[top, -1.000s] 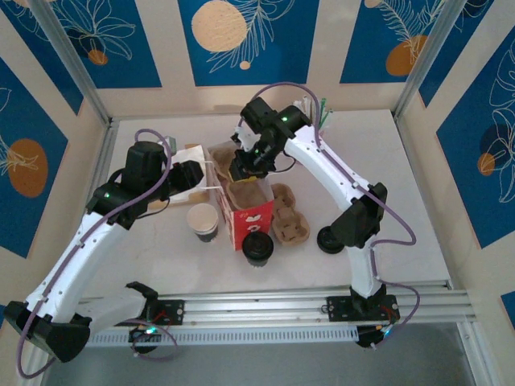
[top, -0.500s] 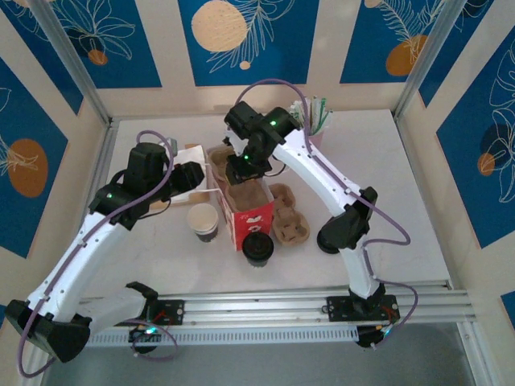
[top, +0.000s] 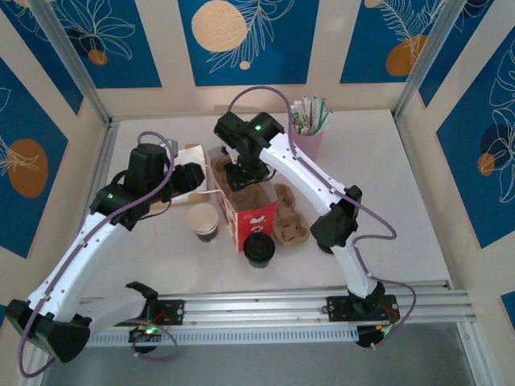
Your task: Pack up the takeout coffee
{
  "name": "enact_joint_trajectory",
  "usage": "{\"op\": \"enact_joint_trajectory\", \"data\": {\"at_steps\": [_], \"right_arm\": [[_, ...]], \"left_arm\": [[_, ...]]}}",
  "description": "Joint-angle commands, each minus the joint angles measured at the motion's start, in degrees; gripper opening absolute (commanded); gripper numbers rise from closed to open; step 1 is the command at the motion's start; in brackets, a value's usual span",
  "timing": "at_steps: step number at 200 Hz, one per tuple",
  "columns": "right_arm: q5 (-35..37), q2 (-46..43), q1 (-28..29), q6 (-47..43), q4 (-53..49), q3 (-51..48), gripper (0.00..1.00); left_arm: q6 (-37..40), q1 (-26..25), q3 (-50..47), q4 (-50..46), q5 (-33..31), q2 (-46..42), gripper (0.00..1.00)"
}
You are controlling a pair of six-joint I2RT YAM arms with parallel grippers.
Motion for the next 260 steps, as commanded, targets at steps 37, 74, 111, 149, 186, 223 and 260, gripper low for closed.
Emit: {"op": "enact_joint_trajectory", "data": {"at_steps": [37, 74, 111, 149, 186, 223, 260], "right_arm": [[1.8, 2.2, 1.3, 0.9, -3.0, 1.8, 0.33], [1.6, 3.3, 1.7, 1.1, -3.0, 1.7, 0.33], [2.5, 4.0, 2.2, 1.4, -3.0, 1.1, 0.33], [4.5, 4.3, 2.7, 1.4, -3.1, 0.1, 0.33], [4.5, 4.4, 2.8, 1.5, -2.5, -1.3, 0.33], [4.4, 4.4, 2.8, 1.3, -1.6, -3.1, 0.33], [3.8, 4.5, 2.8, 1.1, -0.4, -4.6, 0.33]], "left_arm": [[0.2, 1.0, -1.0, 1.3, 1.1, -1.2, 0.43], [0.2, 1.1, -1.3, 1.4, 1.0, -1.5, 0.43], [0.2, 1.2, -1.3, 1.3, 1.0, -1.7, 0.43], [0.1, 1.2, -1.5, 1.5, 1.3, -1.6, 0.43], [0.1, 1.3, -1.5, 1.4, 1.1, -1.7, 0.43], [0.0, 1.3, -1.5, 1.4, 1.1, -1.6, 0.43], [0.0, 1.3, -1.4, 1.4, 1.1, -1.4, 0.43]]}}
